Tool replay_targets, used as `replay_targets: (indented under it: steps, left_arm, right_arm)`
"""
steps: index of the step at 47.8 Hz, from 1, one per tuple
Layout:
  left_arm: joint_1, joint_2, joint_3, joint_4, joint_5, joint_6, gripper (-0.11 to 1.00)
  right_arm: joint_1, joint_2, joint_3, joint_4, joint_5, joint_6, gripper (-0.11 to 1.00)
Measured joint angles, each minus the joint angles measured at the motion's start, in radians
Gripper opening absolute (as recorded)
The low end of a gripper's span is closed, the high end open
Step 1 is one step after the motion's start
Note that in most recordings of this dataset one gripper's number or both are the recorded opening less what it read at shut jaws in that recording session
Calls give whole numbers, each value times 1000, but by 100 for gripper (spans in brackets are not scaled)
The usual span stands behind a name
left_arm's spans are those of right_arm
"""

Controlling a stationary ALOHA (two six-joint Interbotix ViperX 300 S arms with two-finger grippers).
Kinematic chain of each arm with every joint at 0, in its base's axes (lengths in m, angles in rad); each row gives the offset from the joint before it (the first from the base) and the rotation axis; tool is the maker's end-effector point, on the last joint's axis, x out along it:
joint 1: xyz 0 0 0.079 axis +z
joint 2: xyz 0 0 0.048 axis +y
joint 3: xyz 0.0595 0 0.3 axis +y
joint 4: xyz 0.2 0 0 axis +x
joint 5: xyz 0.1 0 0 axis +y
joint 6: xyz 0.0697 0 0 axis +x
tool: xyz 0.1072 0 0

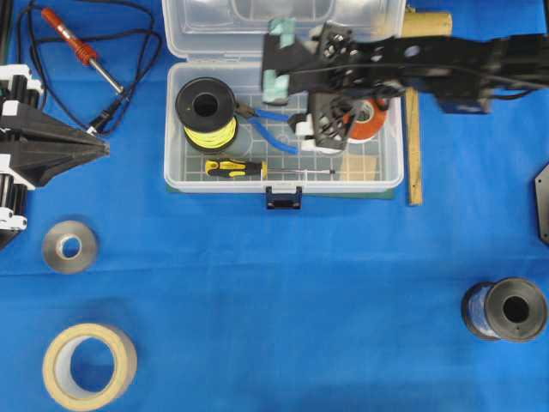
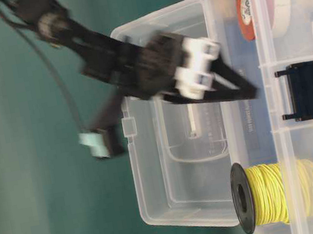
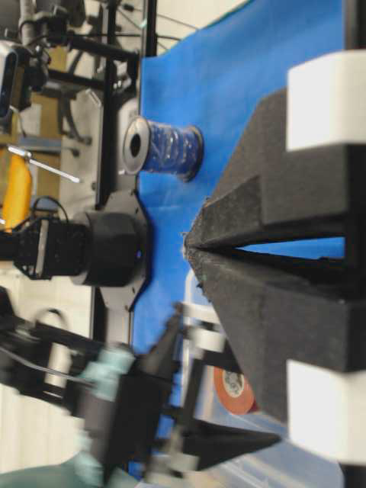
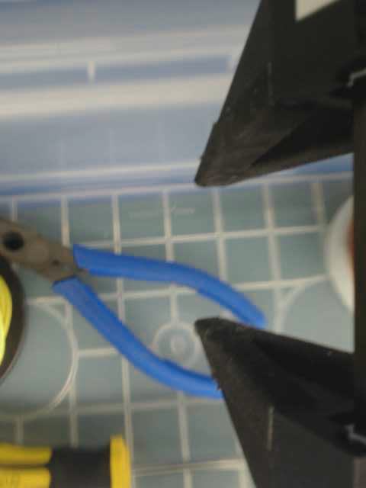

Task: Pick the nipper from the toolbox among several items.
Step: 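Move the right gripper over the blue-handled pliers in the toolbox, then lower the right gripper and close it on the blue pliers handle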

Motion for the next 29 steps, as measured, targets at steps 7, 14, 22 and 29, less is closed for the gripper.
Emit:
replay_targets:
  steps: [7, 14, 22, 29]
  left_arm:
    - [0, 0, 0, 0, 0, 0, 0]
    - [2, 0, 0, 0, 0, 0, 0]
    - [2, 0, 0, 0, 0, 0, 0]
    - [3, 0, 0, 0, 0, 0, 0]
  right_arm:
    - [-5, 66, -26, 0, -17, 0, 69]
    - [-14, 115, -37, -2, -29, -2, 62]
    - [-14, 127, -44, -2, -43, -21, 27]
    - [-15, 127, -44, -2, -43, -31, 13]
